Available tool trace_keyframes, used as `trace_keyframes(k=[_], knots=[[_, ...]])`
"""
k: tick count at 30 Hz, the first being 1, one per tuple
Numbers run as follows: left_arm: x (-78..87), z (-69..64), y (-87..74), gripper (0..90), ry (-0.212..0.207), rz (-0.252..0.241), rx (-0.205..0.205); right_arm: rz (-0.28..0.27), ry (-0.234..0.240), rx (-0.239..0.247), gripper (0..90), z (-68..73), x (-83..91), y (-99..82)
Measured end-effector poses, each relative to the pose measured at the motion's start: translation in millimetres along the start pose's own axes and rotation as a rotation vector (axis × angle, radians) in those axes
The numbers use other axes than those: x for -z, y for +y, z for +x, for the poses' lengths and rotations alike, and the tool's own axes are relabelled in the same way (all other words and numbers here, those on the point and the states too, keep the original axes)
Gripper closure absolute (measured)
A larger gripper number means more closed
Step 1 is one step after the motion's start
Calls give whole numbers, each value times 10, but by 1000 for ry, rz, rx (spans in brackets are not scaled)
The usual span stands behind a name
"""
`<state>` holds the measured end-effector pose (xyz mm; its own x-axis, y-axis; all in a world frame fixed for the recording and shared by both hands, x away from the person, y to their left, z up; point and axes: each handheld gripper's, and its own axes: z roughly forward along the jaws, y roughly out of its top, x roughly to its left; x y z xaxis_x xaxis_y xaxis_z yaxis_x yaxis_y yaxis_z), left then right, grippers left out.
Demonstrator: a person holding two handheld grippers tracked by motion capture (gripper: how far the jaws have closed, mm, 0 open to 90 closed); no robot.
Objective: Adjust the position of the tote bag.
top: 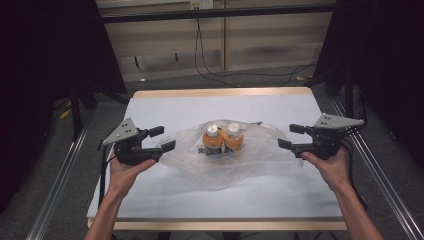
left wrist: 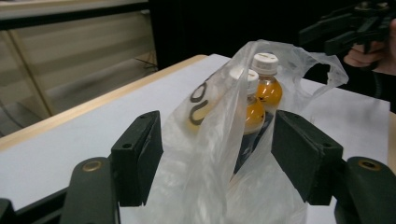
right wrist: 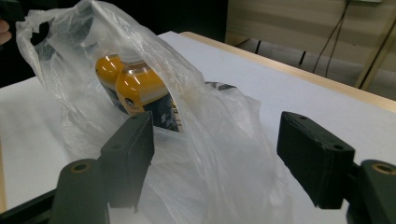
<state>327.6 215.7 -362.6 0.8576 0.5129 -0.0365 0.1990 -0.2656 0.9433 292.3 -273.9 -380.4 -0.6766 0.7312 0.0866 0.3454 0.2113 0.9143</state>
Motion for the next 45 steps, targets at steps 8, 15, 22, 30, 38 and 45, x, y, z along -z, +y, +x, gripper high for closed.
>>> trace_keyframes(k=[8,15,22,30,38,45], knots=[[-428,131,-94,415,-21,131,-2,95,23,12,361,-71,-359,-1],[-553,202,-170,856,-51,169,-25,118,29,29,843,-114,-551,-3],[-487,332,-70,900,-21,134,3,47,-6,-29,900,-267,-575,188],[-670,482,-225,900,15,235,50,86,-54,-36,900,-394,-795,232],[-736,560,-613,900,-7,316,112,196,-44,-26,900,-386,-1057,-73],[-741,527,-823,900,-5,345,110,231,-23,-41,900,-343,-1138,-291]])
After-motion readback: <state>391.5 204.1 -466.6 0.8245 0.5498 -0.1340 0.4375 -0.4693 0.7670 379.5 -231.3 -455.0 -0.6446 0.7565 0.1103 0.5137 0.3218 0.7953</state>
